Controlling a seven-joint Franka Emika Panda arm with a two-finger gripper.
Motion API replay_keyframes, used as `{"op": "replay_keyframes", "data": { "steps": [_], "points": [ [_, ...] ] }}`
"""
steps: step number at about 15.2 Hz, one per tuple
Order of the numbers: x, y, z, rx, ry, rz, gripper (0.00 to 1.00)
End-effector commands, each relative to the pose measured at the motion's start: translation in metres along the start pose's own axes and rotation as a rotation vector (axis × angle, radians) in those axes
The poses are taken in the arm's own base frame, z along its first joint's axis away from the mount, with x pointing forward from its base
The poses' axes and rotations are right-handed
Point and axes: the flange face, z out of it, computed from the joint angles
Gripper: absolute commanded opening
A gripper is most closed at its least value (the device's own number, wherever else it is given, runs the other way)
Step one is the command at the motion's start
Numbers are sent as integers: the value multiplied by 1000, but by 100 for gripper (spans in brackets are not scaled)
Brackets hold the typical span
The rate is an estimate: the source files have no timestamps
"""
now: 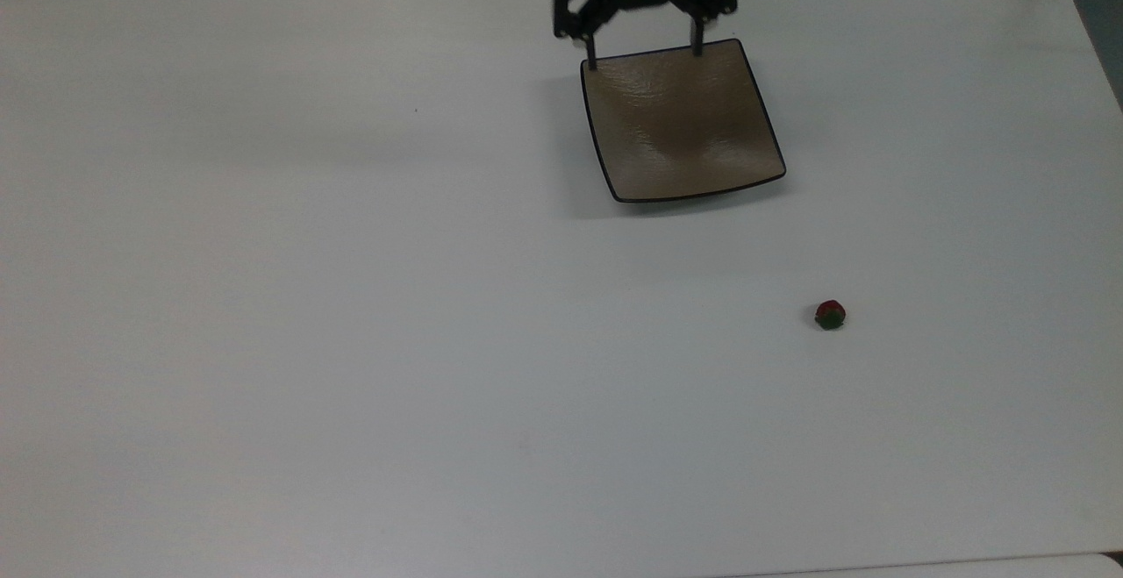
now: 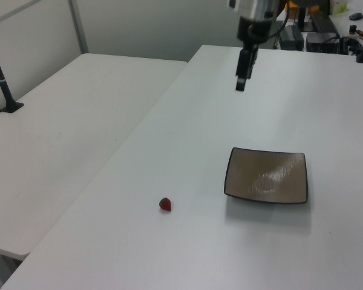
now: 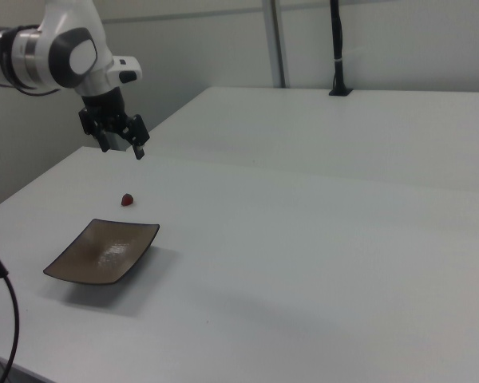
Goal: Strawberries on a ceramic plate
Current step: 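Move the open gripper over the plate toward the red strawberry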
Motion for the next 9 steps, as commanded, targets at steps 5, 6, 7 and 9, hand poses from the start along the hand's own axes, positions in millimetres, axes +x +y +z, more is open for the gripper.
{"op": "replay_keyframes", "data": {
  "steps": [5, 6, 7, 9],
  "points": [
    [56, -66, 64, 30, 81, 107, 100],
    [62, -78, 76, 21, 102, 115, 100],
    [66, -88, 90, 26, 137, 120, 100],
    [71, -105, 117, 24, 182, 122, 100]
  ]
}}
